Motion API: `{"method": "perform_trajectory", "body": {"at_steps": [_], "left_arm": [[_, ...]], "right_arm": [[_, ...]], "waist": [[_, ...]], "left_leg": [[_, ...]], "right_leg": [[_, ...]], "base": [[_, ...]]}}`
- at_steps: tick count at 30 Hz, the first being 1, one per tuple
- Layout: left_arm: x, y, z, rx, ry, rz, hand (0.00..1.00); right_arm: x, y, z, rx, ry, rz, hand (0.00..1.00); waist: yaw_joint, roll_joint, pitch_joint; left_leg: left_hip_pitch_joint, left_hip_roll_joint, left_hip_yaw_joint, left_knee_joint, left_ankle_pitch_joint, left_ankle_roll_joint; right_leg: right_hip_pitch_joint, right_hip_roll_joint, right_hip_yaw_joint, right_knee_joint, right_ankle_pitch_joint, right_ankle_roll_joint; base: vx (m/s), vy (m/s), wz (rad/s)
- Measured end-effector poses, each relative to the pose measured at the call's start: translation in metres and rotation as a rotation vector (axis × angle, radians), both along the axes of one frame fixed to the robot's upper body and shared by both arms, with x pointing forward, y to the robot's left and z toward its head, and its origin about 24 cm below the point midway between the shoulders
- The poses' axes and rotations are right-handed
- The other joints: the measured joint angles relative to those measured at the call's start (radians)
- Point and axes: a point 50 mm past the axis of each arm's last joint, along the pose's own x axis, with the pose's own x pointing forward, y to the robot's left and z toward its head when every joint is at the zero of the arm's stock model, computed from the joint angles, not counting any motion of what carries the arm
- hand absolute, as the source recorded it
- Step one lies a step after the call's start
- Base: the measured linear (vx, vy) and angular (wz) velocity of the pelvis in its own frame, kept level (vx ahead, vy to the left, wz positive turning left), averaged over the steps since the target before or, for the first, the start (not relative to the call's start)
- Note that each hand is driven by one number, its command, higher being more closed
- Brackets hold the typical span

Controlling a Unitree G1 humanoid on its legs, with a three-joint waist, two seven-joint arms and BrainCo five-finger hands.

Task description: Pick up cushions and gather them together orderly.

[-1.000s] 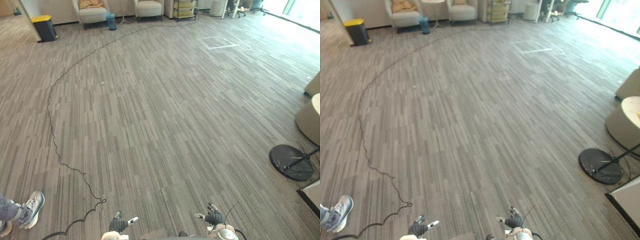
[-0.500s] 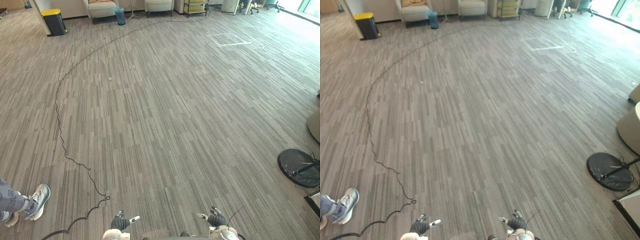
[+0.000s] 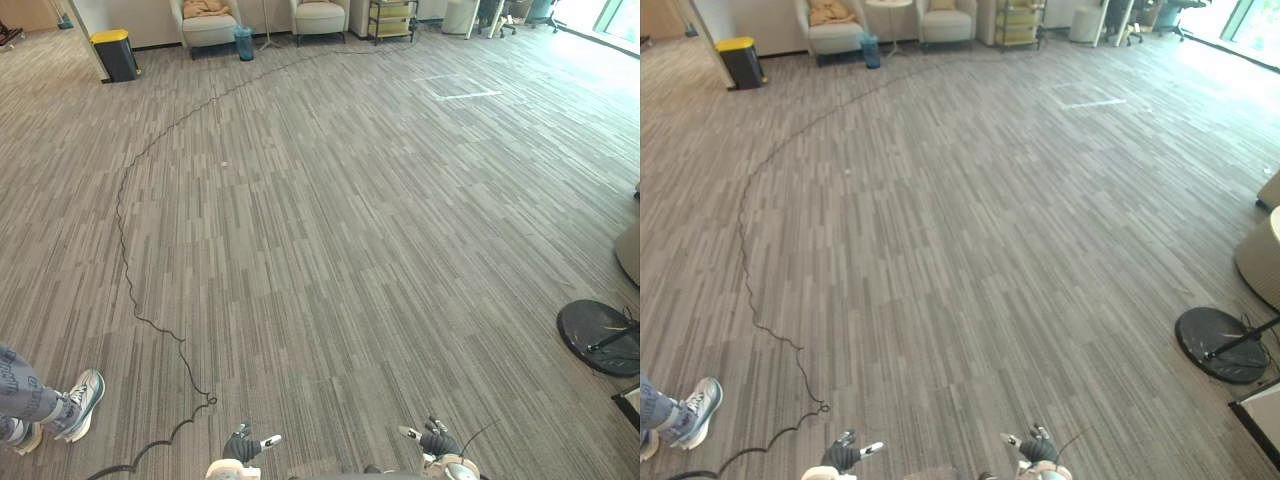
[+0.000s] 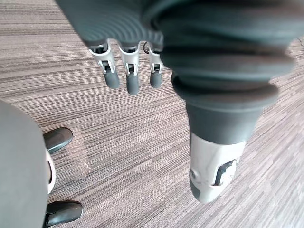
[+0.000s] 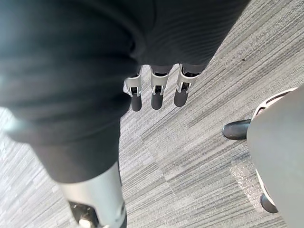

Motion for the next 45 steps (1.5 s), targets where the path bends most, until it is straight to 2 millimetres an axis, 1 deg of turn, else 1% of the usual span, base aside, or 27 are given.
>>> {"method": "perform_trajectory", "body": {"at_steps": [10,12,13,14,16,18,20,21,23,24,25,26,27,28,29,30,31,32,34,35,36,38,40,42,43,44,45], "left_arm": [[0.004,0.001,0.001,-0.009,-0.01,0.0,0.0],[0.007,0.003,0.002,-0.007,-0.016,0.002,0.0],[0.011,0.004,0.003,-0.011,-0.029,0.011,0.0],[0.015,0.003,0.004,-0.017,-0.038,0.016,0.0],[0.018,0.002,0.005,-0.022,-0.044,0.015,0.0],[0.023,0.007,0.008,-0.011,-0.068,0.014,0.0],[0.028,0.007,0.01,-0.016,-0.083,0.021,0.0],[0.031,0.006,0.011,-0.02,-0.093,0.023,0.0],[0.033,0.005,0.011,-0.025,-0.098,0.029,0.0],[0.034,0.005,0.011,-0.027,-0.1,0.032,0.0],[0.034,0.003,0.011,-0.033,-0.101,0.04,0.0],[0.037,0.003,0.013,-0.035,-0.111,0.041,0.0],[0.045,0.004,0.016,-0.036,-0.14,0.043,0.0],[0.047,0.005,0.017,-0.035,-0.147,0.042,0.0],[0.046,0.006,0.017,-0.034,-0.147,0.045,0.0],[0.046,0.004,0.017,-0.037,-0.143,0.045,0.0],[0.045,0.002,0.016,-0.043,-0.14,0.044,0.0],[0.044,0.001,0.016,-0.045,-0.136,0.042,0.0],[0.041,0.002,0.014,-0.04,-0.121,0.037,0.0],[0.04,0.0,0.014,-0.04,-0.113,0.025,0.0],[0.041,-0.001,0.014,-0.04,-0.112,0.015,0.0],[0.04,-0.013,0.012,-0.066,-0.103,-0.01,0.0],[0.044,-0.018,0.013,-0.078,-0.111,-0.025,0.0],[0.048,-0.025,0.014,-0.098,-0.123,-0.02,0.0],[0.047,-0.024,0.014,-0.097,-0.121,-0.018,0.0],[0.048,-0.034,0.013,-0.123,-0.118,-0.014,0.0],[0.049,-0.038,0.014,-0.136,-0.125,-0.015,0.0]], "right_arm": [[0.0,0.0,0.0,0.024,-0.007,-0.029,0.0],[0.0,0.0,0.0,0.026,-0.008,-0.034,0.0],[0.001,0.0,0.0,0.024,-0.013,-0.034,0.0],[0.001,-0.005,0.001,0.014,-0.018,-0.038,0.0],[0.001,-0.009,0.002,0.011,-0.023,-0.063,0.0],[-0.002,-0.009,0.001,0.011,-0.015,-0.067,0.0],[0.001,-0.015,0.003,-0.006,-0.02,-0.067,0.0],[0.001,-0.017,0.003,-0.012,-0.02,-0.069,0.0],[0.002,-0.019,0.004,-0.02,-0.021,-0.066,0.0],[0.002,-0.02,0.004,-0.025,-0.019,-0.062,0.0],[0.006,-0.02,0.005,-0.029,-0.028,-0.055,0.0],[0.009,-0.016,0.005,-0.02,-0.034,-0.046,0.0],[0.011,-0.005,0.004,0.01,-0.038,-0.044,0.0],[0.011,-0.002,0.004,0.017,-0.039,-0.043,0.0],[0.011,-0.003,0.004,0.016,-0.038,-0.041,0.0],[0.01,-0.004,0.003,0.014,-0.036,-0.042,0.0],[0.009,-0.005,0.003,0.012,-0.034,-0.044,0.0],[0.01,-0.003,0.004,0.017,-0.041,-0.046,0.0],[0.015,-0.005,0.006,0.013,-0.061,-0.047,0.0],[0.019,-0.005,0.008,0.011,-0.072,-0.044,0.0],[0.021,-0.006,0.009,0.01,-0.078,-0.042,0.0],[0.034,-0.012,0.017,-0.012,-0.139,-0.031,0.0],[0.041,-0.015,0.022,-0.024,-0.173,-0.016,0.0],[0.05,-0.021,0.027,-0.051,-0.198,0.012,0.0],[0.045,-0.021,0.024,-0.054,-0.18,0.022,0.0],[0.041,-0.029,0.023,-0.067,-0.158,0.014,0.0],[0.044,-0.034,0.025,-0.086,-0.161,0.017,0.0]], "waist": [[0.0,-0.01,0.016],[0.001,-0.017,0.018],[0.003,-0.02,0.022],[0.008,-0.007,0.03],[0.011,0.003,0.048],[0.011,-0.023,0.055],[0.015,-0.012,0.06],[0.014,-0.006,0.064],[0.014,-0.001,0.07],[0.015,-0.002,0.073],[0.017,-0.002,0.078],[0.016,-0.006,0.083],[0.021,-0.027,0.093],[0.027,-0.03,0.095],[0.028,-0.029,0.091],[0.028,-0.028,0.09],[0.027,-0.028,0.087],[0.027,-0.034,0.085],[0.016,-0.059,0.084],[0.013,-0.057,0.094],[0.011,-0.05,0.101],[0.003,-0.007,0.117],[-0.008,0.009,0.129],[-0.029,0.017,0.138],[-0.035,0.0,0.139],[-0.037,0.035,0.153],[-0.03,0.057,0.151]], "left_leg": [[0.001,0.005,-0.002,0.001,-0.002,-0.003],[-0.04,0.016,0.0,0.06,-0.041,-0.011],[-0.112,0.047,0.006,0.195,-0.109,-0.018],[-0.171,0.106,0.043,0.349,-0.189,-0.027],[-0.196,0.178,0.13,0.518,-0.225,-0.042],[-0.268,0.245,0.195,0.732,-0.233,-0.072],[-0.331,0.267,0.211,0.72,-0.268,-0.045],[-0.366,0.259,0.211,0.635,-0.243,-0.032],[-0.388,0.232,0.185,0.475,-0.16,-0.044],[-0.383,0.197,0.157,0.409,-0.041,-0.038],[-0.365,0.16,0.163,0.393,-0.041,0.01],[-0.374,0.158,0.164,0.412,-0.068,0.018],[-0.403,0.159,0.165,0.488,-0.131,0.02],[-0.408,0.164,0.166,0.525,-0.159,0.026],[-0.411,0.182,0.171,0.631,-0.243,0.034],[-0.406,0.182,0.172,0.644,-0.264,0.033],[-0.39,0.179,0.179,0.655,-0.301,0.027],[-0.358,0.16,0.194,0.642,-0.326,0.025],[-0.283,0.119,0.217,0.603,-0.346,0.03],[-0.209,0.103,0.218,0.563,-0.355,0.027],[-0.162,0.096,0.218,0.531,-0.355,0.026],[0.007,0.099,0.219,0.385,-0.336,-0.004],[0.062,0.104,0.222,0.351,-0.332,-0.011],[0.121,0.116,0.219,0.334,-0.328,-0.019],[0.168,0.102,0.215,0.318,-0.313,-0.06],[0.218,0.12,0.192,0.305,-0.308,-0.108],[0.21,0.129,0.172,0.29,-0.309,-0.107]], "right_leg": [[0.012,0.005,-0.007,-0.001,-0.003,-0.002],[-0.008,0.0,-0.013,0.021,-0.027,-0.011],[-0.039,-0.011,-0.031,0.069,-0.057,-0.013],[-0.064,-0.013,-0.042,0.124,-0.091,-0.016],[-0.061,-0.021,-0.049,0.203,-0.145,-0.013],[-0.036,-0.052,-0.056,0.222,-0.168,-0.015],[-0.03,-0.082,-0.057,0.223,-0.179,0.001],[-0.03,-0.109,-0.053,0.223,-0.186,0.02],[-0.022,-0.143,-0.041,0.223,-0.2,0.052],[-0.016,-0.169,-0.026,0.218,-0.213,0.076],[0.002,-0.183,-0.017,0.186,-0.213,0.093],[0.008,-0.181,-0.011,0.184,-0.208,0.086],[0.009,-0.178,-0.014,0.195,-0.197,0.087],[0.014,-0.185,-0.013,0.197,-0.2,0.093],[0.01,-0.205,0.006,0.255,-0.215,0.118],[0.005,-0.212,0.012,0.284,-0.22,0.126],[-0.02,-0.23,0.026,0.372,-0.227,0.136],[-0.11,-0.272,0.055,0.579,-0.227,0.134],[-0.278,-0.331,0.11,0.939,-0.172,0.08],[-0.343,-0.33,0.108,1.107,-0.18,0.071],[-0.369,-0.317,0.094,1.157,-0.2,0.047],[-0.496,-0.226,-0.037,1.143,-0.304,-0.04],[-0.565,-0.195,-0.104,1.049,-0.324,-0.072],[-0.638,-0.141,-0.171,0.804,-0.258,-0.109],[-0.621,-0.099,-0.165,0.537,-0.107,-0.104],[-0.584,-0.053,-0.16,0.462,0.081,-0.212],[-0.585,-0.031,-0.146,0.459,0.063,-0.212]], "base": [[0.0,-0.002,0.0],[-0.03,-0.013,0.07],[-0.05,-0.055,0.06],[-0.05,-0.05,0.03],[0.02,0.053,0.18],[0.11,0.116,0.31],[0.18,0.157,0.07],[0.2,0.203,-0.06],[0.27,0.287,-0.13],[0.31,0.324,-0.14],[0.37,0.287,-0.07],[0.48,0.227,-0.02],[0.48,0.184,-0.03],[0.53,0.245,-0.13],[0.29,0.167,-0.15],[0.37,0.262,-0.19],[0.32,0.229,-0.22],[0.4,0.283,-0.2],[0.42,0.216,-0.07],[0.46,0.146,-0.04],[0.49,0.1,-0.13],[0.58,0.099,-0.18],[0.49,0.017,0.03],[0.61,-0.071,0.23],[0.64,-0.094,0.28],[0.63,-0.08,0.09],[0.55,-0.081,-0.07]]}}
